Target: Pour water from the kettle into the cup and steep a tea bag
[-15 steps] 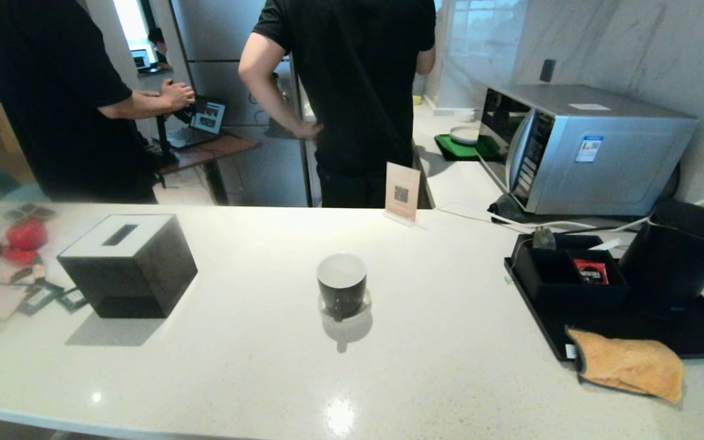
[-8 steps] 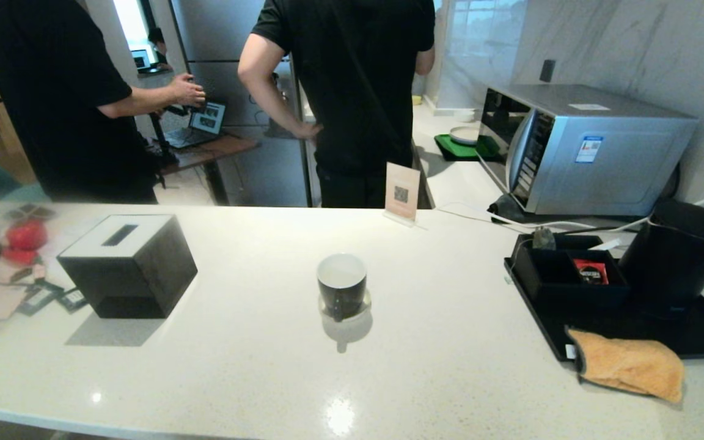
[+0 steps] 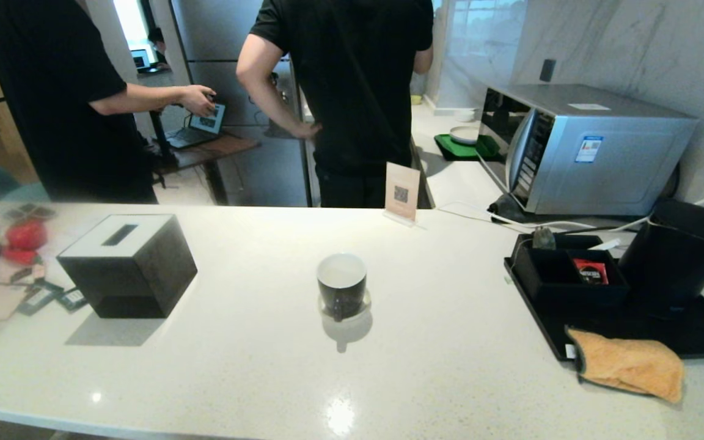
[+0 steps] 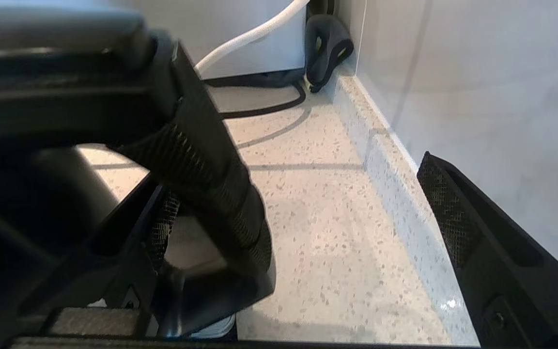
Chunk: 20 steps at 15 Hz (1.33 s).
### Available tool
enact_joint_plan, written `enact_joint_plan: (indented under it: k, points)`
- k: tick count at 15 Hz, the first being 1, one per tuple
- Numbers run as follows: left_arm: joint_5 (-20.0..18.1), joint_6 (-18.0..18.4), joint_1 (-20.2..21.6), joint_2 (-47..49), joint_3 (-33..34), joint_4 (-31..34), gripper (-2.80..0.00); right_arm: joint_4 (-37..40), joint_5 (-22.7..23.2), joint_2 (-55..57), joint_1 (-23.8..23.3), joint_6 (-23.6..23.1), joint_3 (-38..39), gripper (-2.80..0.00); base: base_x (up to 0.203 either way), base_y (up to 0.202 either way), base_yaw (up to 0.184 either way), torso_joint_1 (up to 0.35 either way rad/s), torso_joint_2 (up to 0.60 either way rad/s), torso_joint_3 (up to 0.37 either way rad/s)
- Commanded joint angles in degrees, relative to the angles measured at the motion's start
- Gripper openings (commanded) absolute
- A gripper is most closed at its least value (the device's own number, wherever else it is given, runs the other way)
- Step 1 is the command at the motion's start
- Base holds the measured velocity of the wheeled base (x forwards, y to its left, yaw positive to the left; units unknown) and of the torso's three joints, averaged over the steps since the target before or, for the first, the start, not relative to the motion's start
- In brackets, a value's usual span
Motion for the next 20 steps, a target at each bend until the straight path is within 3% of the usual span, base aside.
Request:
enact_joint_plan:
  k: [1,20]
  points:
    - [0.00,-0.02,0.00,0.06,0.00,0.00,-2.80,-0.05,0.21,0.74,0.35,0.17,-1.77,0.00,0.000,0.000,0.000,0.000,0.00,0.000]
    - [0.00,-0.01,0.00,0.06,0.00,0.00,-2.80,-0.45,0.27,3.65,2.39,1.85,-7.05,0.00,0.000,0.000,0.000,0.000,0.00,0.000]
